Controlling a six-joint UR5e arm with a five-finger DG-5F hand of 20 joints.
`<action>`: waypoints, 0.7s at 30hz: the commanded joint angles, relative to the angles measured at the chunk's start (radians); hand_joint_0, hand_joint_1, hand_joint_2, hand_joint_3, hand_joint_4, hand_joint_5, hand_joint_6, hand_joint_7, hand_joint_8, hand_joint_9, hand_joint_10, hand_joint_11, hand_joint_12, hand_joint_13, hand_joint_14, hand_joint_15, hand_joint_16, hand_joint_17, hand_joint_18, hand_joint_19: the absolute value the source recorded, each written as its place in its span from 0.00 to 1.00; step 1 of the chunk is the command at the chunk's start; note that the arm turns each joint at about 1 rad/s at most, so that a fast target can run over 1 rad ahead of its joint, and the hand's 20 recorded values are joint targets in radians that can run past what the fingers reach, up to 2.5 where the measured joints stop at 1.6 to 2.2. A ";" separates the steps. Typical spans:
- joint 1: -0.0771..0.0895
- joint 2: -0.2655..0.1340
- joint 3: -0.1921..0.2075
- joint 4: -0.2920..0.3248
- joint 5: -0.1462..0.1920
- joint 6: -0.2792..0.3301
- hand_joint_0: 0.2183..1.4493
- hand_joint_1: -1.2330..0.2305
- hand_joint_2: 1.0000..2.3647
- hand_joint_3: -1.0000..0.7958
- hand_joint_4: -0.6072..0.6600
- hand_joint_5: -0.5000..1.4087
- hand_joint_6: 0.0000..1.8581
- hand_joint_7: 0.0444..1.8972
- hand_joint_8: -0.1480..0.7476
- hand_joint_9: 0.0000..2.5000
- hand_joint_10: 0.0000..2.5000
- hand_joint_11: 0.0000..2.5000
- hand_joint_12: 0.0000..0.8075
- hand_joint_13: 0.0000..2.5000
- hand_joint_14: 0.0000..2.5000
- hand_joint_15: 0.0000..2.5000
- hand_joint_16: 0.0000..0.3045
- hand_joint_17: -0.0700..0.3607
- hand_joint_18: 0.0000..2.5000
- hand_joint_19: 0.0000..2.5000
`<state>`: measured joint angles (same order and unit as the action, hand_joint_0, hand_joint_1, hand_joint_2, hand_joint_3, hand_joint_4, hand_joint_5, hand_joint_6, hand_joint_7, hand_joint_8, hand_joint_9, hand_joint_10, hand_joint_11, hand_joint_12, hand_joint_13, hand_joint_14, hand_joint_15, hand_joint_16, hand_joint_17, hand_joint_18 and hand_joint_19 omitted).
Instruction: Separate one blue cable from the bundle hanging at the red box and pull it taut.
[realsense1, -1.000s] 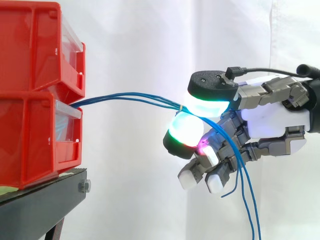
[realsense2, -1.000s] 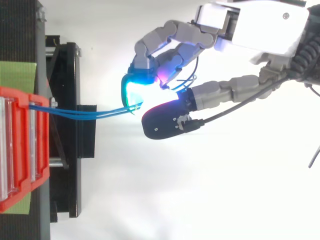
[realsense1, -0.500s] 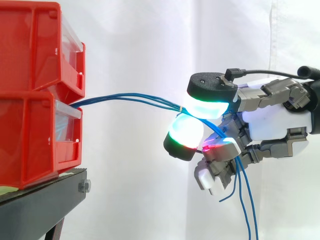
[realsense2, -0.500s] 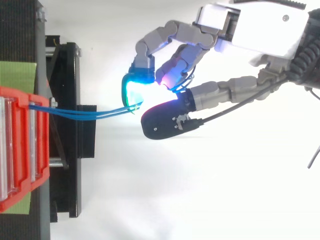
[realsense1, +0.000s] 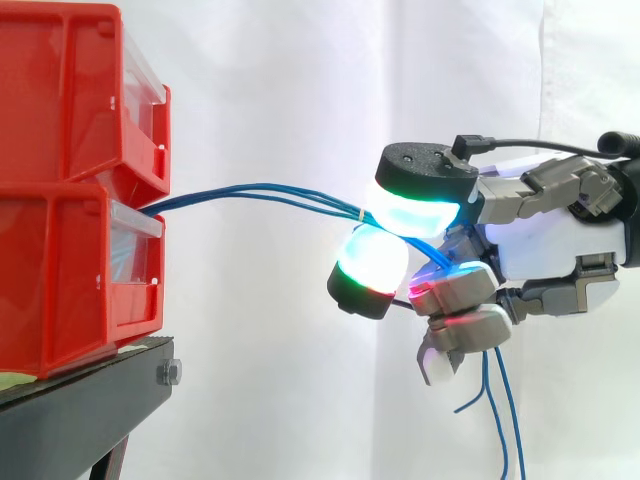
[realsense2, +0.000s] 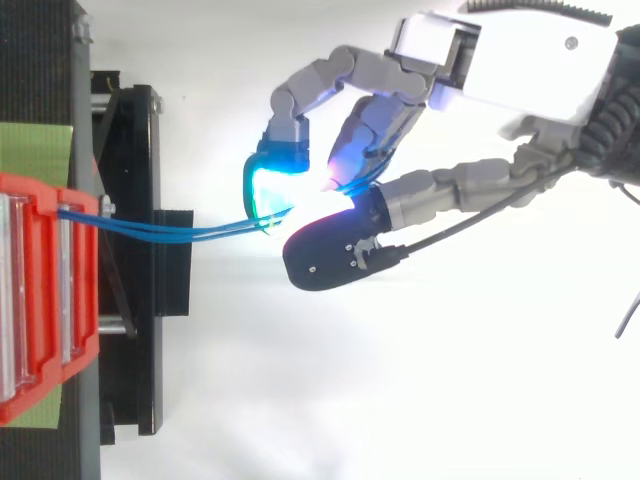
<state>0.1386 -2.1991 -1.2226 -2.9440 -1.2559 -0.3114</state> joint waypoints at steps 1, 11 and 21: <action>0.001 -0.001 0.000 0.000 0.001 0.000 0.46 0.30 0.00 0.30 0.52 0.14 0.50 0.53 0.45 0.46 0.09 0.67 0.39 0.51 0.00 0.65 0.14 0.39 0.30 0.27; 0.003 -0.001 0.000 0.002 0.003 0.000 0.43 0.26 0.00 0.28 0.55 0.14 0.50 0.49 0.44 0.46 0.10 0.67 0.37 0.53 0.00 0.69 0.12 0.36 0.30 0.25; 0.003 0.001 0.000 0.003 0.003 0.000 0.26 0.40 0.00 0.28 0.59 0.14 0.48 0.46 0.47 0.46 0.12 0.64 0.41 0.52 0.00 0.66 0.14 0.39 0.31 0.28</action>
<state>0.1411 -2.1990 -1.2226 -2.9417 -1.2534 -0.3114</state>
